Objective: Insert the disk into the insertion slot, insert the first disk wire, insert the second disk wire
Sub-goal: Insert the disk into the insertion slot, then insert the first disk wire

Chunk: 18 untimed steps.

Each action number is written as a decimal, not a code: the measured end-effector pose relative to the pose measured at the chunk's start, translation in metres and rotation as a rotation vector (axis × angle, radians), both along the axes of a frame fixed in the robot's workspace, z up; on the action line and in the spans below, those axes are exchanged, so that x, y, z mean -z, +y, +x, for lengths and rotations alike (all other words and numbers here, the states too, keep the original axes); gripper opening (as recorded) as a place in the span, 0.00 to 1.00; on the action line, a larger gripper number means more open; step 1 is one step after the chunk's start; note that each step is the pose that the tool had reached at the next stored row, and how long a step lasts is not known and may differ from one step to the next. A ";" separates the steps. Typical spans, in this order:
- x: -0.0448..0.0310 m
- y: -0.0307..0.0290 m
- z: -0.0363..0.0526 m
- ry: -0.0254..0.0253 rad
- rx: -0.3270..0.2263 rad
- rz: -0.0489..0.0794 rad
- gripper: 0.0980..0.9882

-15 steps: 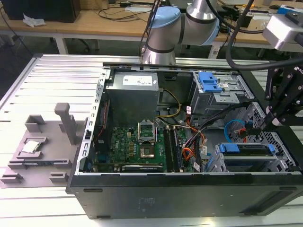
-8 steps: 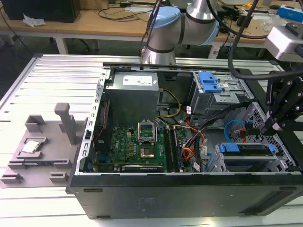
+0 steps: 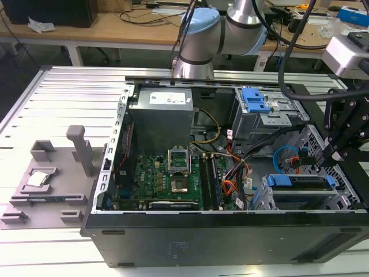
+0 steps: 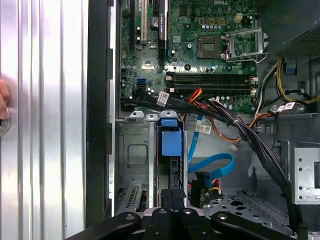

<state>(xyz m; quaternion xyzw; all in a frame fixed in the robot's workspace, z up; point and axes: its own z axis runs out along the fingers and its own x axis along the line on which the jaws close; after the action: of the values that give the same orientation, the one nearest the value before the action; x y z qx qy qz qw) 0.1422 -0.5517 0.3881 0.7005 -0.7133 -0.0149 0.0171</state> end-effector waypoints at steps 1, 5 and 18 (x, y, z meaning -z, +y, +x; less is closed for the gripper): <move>0.0000 0.0000 0.0000 0.0000 0.000 0.000 0.01; 0.0002 0.0000 0.0001 0.0000 0.000 0.000 0.01; 0.0005 0.0000 0.0003 0.0000 0.000 0.000 0.02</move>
<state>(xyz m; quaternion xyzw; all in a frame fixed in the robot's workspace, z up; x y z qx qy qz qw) 0.1425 -0.5517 0.3877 0.7005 -0.7133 -0.0149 0.0171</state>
